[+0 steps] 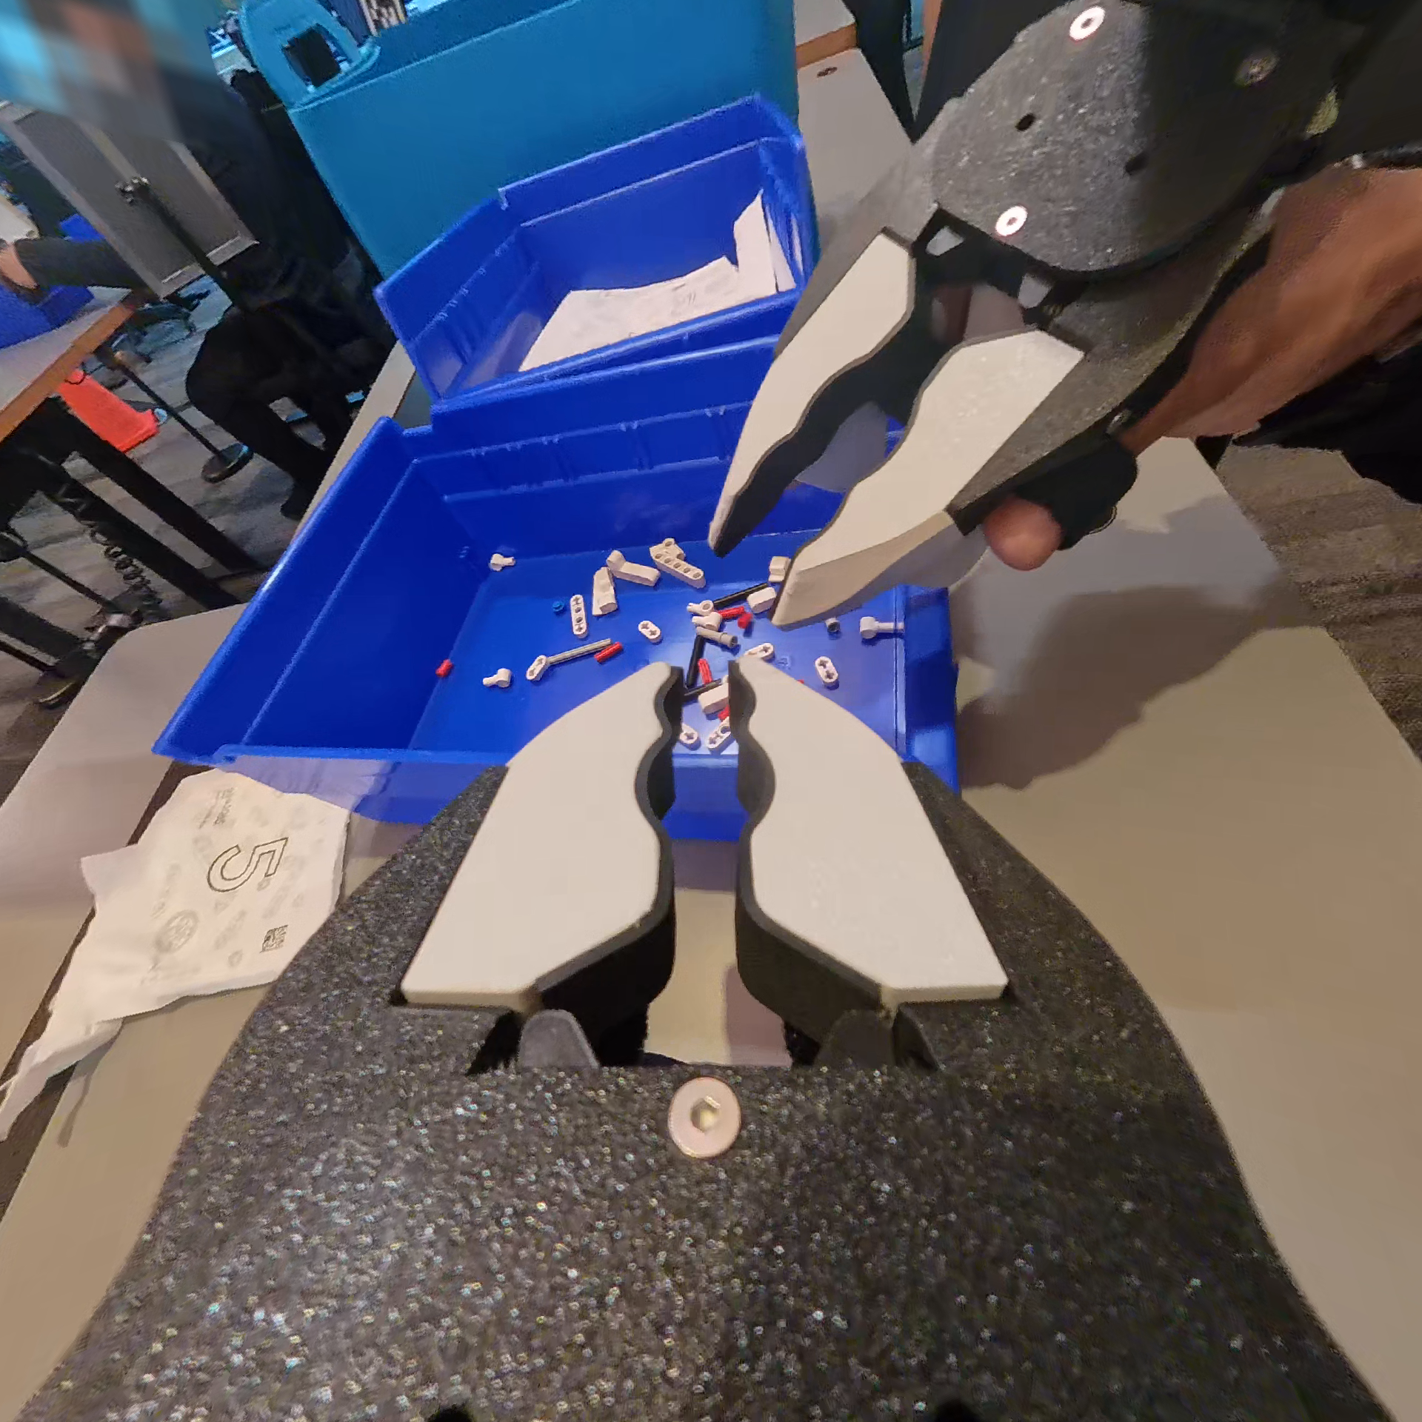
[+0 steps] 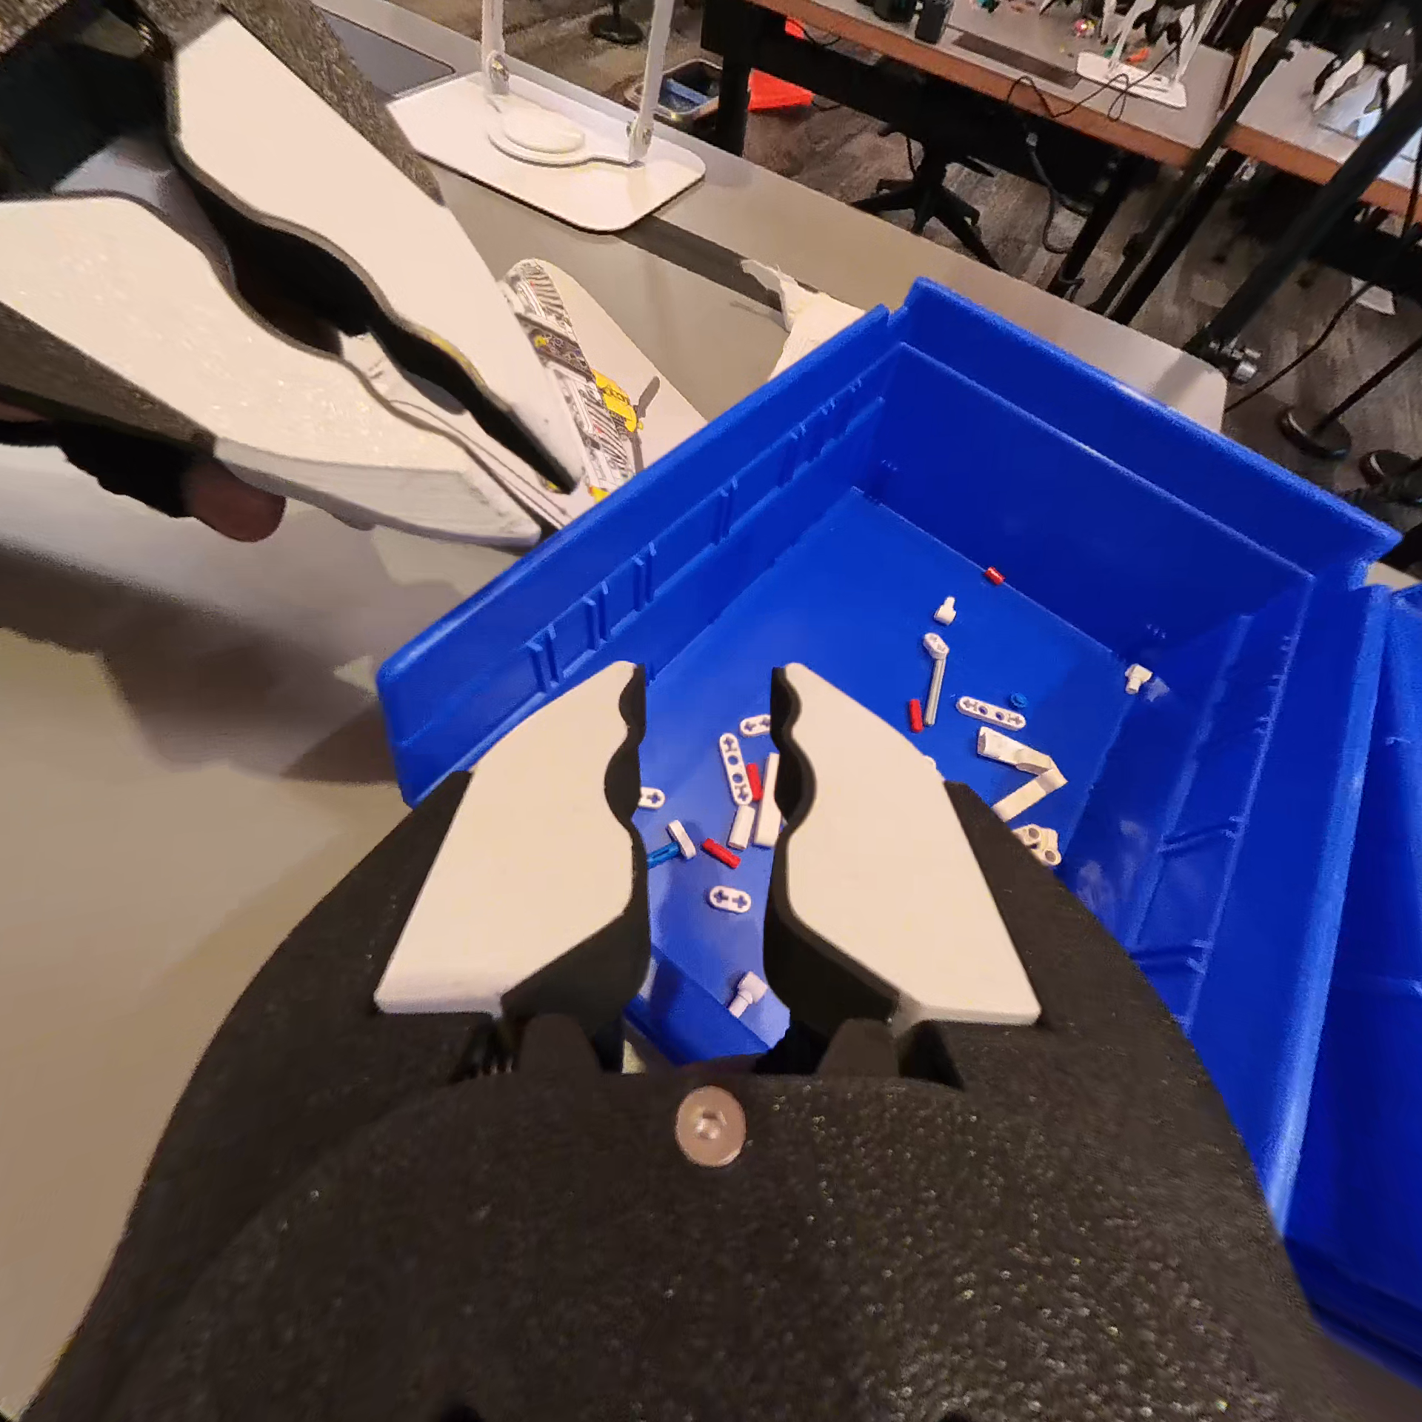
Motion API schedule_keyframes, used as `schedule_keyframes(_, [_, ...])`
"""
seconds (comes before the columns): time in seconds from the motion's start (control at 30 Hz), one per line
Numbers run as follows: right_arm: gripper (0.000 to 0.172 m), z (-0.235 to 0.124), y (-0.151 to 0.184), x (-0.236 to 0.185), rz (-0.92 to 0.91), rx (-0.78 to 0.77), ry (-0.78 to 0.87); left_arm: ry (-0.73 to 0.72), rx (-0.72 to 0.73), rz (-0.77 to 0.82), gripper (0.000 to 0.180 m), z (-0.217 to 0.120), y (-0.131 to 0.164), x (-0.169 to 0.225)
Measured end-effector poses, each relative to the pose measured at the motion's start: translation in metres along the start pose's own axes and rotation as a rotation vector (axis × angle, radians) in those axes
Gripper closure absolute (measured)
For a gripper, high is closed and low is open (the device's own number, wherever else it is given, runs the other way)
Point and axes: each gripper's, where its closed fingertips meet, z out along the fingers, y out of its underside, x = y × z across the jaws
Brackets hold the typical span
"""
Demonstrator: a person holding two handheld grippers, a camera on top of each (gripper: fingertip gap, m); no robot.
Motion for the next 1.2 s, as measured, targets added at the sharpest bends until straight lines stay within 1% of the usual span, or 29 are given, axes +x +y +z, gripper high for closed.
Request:
schedule_keyframes(0.1, [0.141, -0.01, -0.005, -0.009, -0.011, 0.019, -0.011, -0.012, 0.039, -0.046, 0.169, -0.02, -0.002, -0.002])
schedule_keyframes(0.2, [0.141, -0.024, -0.009, -0.027, -0.045, 0.031, -0.03, -0.043, 0.058, -0.082, 0.168, -0.053, 0.012, -0.002])
schedule_keyframes(0.27, [0.141, -0.031, -0.011, -0.043, -0.071, 0.034, -0.042, -0.068, 0.072, -0.097, 0.167, -0.079, 0.028, 0.002])
schedule_keyframes(0.37, [0.143, -0.038, -0.018, -0.072, -0.104, 0.052, -0.076, -0.1, 0.081, -0.107, 0.167, -0.116, 0.059, 0.017])
schedule_keyframes(0.47, [0.144, -0.035, -0.027, -0.106, -0.122, 0.074, -0.142, -0.174, 0.056, -0.09, 0.165, -0.151, 0.092, 0.028])
schedule_keyframes(0.57, [0.144, -0.021, -0.034, -0.138, -0.136, 0.09, -0.213, -0.235, 0.019, -0.075, 0.162, -0.182, 0.115, 0.036])
schedule_keyframes(0.7, [0.145, 0.012, -0.035, -0.178, -0.127, 0.089, -0.311, -0.291, 0.02, -0.09, 0.16, -0.211, 0.134, 0.043])
schedule_keyframes(0.87, [0.145, 0.055, -0.037, -0.225, -0.09, 0.085, -0.434, -0.333, 0.013, -0.16, 0.16, -0.23, 0.153, 0.053])
schedule_keyframes(1.07, [0.145, 0.097, -0.032, -0.261, -0.024, 0.046, -0.526, -0.431, -0.03, -0.16, 0.161, -0.255, 0.17, 0.06])
schedule_keyframes(1.13, [0.145, 0.108, -0.03, -0.269, -0.013, 0.021, -0.548, -0.508, -0.042, -0.165, 0.161, -0.272, 0.176, 0.054])
schedule_keyframes(1.2, [0.146, 0.116, -0.035, -0.275, -0.034, 0.015, -0.551, -0.642, -0.063, -0.174, 0.161, -0.3, 0.184, 0.042])
